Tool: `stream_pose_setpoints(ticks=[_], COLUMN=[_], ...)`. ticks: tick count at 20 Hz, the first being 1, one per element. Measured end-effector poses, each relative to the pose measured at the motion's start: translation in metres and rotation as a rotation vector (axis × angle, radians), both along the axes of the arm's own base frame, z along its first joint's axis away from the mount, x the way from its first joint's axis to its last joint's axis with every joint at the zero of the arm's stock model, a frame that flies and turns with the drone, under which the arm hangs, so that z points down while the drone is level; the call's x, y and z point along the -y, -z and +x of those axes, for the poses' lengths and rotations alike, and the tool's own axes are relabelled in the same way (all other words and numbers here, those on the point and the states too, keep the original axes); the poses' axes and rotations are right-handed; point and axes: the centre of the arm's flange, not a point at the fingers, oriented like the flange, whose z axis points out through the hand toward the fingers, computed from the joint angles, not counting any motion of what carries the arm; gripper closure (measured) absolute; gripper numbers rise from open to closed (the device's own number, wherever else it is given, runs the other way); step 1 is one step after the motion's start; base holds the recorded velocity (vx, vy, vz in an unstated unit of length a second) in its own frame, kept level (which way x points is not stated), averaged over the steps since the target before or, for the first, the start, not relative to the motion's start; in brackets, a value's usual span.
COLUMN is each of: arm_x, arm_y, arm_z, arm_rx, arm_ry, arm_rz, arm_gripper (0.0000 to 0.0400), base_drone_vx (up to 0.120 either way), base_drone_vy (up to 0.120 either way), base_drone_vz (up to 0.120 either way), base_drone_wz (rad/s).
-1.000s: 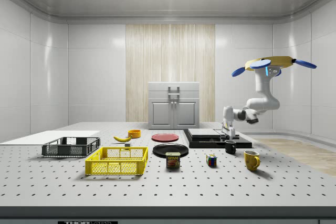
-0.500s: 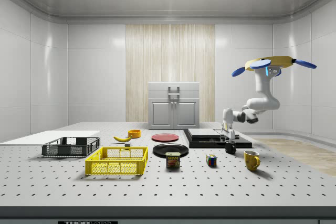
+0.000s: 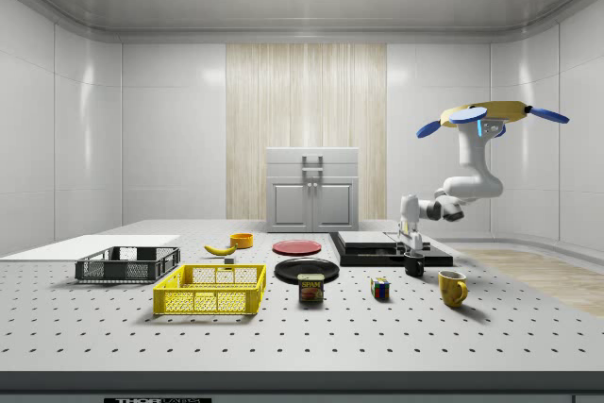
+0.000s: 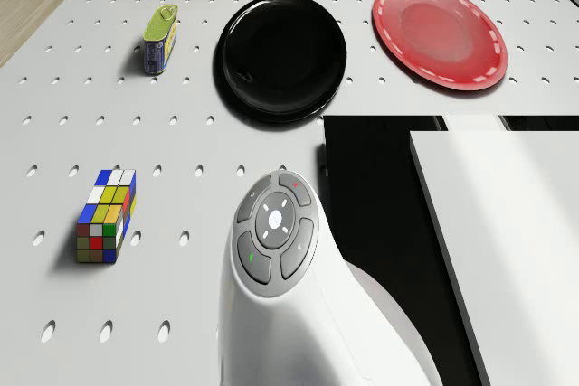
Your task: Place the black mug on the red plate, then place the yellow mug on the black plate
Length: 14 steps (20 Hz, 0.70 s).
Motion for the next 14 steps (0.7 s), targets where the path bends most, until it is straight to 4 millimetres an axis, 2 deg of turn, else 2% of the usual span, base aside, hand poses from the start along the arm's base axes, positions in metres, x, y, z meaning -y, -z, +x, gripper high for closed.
stream_pose_setpoints(ticks=[10, 14], arm_x=[0.000, 0.000], arm_y=[0.029, 0.033], arm_z=[0.000, 0.000], arm_rx=[0.000, 0.000], arm_ry=[0.000, 0.000], arm_rz=[0.000, 0.000], arm_gripper=[0.0289, 0.0290], base_drone_vx=[0.000, 0.120], base_drone_vy=[0.000, -0.120], base_drone_vz=[0.116, 0.120], base_drone_wz=[0.000, 0.000])
